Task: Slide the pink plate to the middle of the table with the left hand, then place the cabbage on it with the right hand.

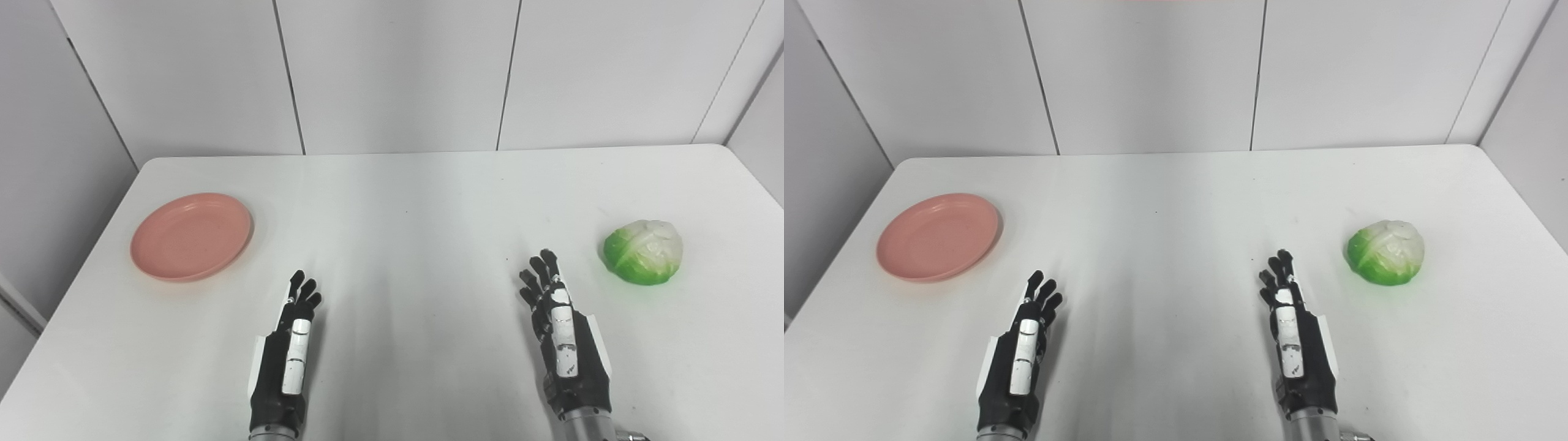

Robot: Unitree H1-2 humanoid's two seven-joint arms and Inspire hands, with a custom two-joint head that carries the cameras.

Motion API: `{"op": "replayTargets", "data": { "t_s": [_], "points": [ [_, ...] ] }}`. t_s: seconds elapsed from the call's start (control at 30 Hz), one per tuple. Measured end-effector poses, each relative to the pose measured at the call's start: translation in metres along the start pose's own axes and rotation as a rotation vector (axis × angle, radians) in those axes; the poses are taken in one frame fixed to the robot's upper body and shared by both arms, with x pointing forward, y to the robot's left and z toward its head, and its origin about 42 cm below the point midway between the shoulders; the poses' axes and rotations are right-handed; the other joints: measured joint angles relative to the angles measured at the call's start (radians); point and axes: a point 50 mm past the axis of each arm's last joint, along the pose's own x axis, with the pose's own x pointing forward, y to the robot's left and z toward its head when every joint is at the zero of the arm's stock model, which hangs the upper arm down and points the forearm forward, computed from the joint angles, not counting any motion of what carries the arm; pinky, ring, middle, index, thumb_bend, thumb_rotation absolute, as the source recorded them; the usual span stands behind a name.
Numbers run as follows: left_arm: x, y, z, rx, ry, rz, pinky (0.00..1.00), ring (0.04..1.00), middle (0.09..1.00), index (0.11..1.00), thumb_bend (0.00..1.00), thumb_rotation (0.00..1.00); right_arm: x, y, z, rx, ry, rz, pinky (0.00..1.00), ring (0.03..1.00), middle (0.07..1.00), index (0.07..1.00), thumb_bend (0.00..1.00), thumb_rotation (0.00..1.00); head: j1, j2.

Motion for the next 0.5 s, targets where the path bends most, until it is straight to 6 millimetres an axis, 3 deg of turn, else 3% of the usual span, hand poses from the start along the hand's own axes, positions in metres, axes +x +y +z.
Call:
{"op": "replayTargets", "data": {
  "t_s": [0.5],
  "points": [
    [-0.0004, 0.0021, 0.0029, -0.029, 0.001, 0.01, 1.0, 0.937, 0.946, 0.942, 0.74, 0.94, -0.0003, -0.0003, -0.0002, 0.006, 0.001, 0.0, 0.95, 0.934, 0.951, 0.955, 0.74, 1.0, 0.009, 0.0]
  ]
}}
